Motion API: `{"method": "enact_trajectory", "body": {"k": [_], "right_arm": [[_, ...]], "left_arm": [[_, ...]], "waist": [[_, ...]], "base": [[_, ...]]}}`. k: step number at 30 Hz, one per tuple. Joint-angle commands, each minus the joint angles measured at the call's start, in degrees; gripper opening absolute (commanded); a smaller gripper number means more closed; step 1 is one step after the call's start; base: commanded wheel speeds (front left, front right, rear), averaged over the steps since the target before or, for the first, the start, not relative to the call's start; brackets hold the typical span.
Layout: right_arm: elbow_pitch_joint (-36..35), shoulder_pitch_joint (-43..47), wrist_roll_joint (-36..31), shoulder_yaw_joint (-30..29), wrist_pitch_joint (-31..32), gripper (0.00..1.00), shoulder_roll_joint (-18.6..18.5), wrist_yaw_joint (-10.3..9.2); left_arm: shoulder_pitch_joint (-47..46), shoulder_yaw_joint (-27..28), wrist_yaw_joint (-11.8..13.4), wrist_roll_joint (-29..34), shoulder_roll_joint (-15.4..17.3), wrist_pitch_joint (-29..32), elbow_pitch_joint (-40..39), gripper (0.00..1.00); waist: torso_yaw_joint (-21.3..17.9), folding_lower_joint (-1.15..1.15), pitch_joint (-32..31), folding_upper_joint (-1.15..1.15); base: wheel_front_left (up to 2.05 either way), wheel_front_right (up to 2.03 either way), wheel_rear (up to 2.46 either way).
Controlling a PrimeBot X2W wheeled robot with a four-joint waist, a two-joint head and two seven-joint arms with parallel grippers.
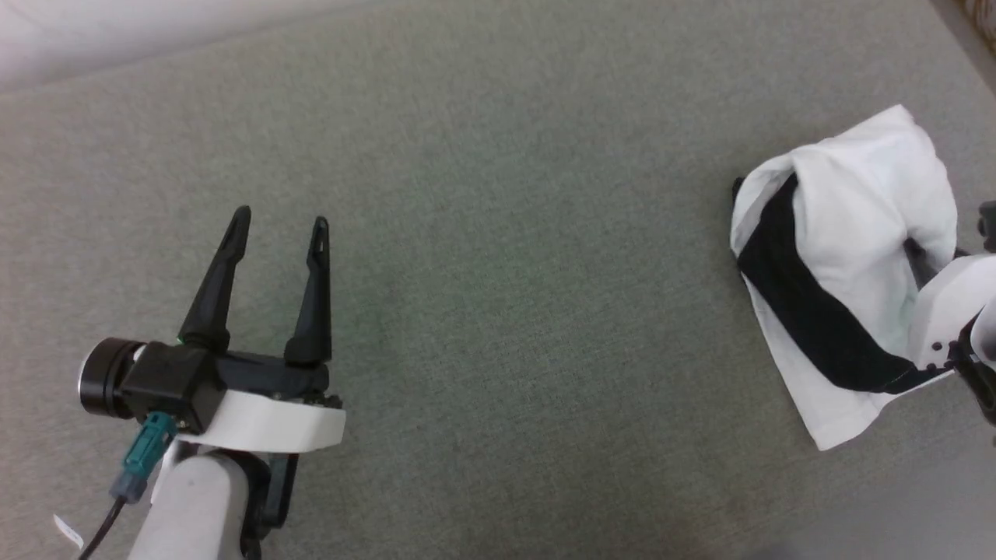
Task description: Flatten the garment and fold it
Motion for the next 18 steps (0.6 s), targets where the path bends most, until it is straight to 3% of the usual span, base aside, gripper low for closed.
{"method": "enact_trajectory", "body": {"k": [1, 11, 18], "right_arm": [[0.74, -0.87, -0.51, -0.34, -0.66, 1.0, 0.54, -0.12], [8.88, 1.23, -9.93, -11.06, -10.88, 1.0, 1.16, -0.12], [0.24, 10.12, -13.72, -16.86, -18.39, 1.0, 4.93, -0.12]], "left_arm": [[-0.9, 0.07, -0.1, 0.45, 0.26, 0.0, 0.14, 1.0], [0.01, 0.21, 0.67, -0.55, -1.24, -0.57, 2.51, 1.0], [2.54, 0.72, 1.39, -1.2, -3.15, -0.84, 4.39, 1.0]], "waist": [[-0.39, -0.02, 2.83, 0.0], [3.54, -0.02, -1.56, 0.0], [7.57, -0.02, -6.99, 0.0]], "base": [[0.0, 0.0, 0.0], [0.0, 0.0, 0.0], [0.0, 0.0, 0.0]]}}
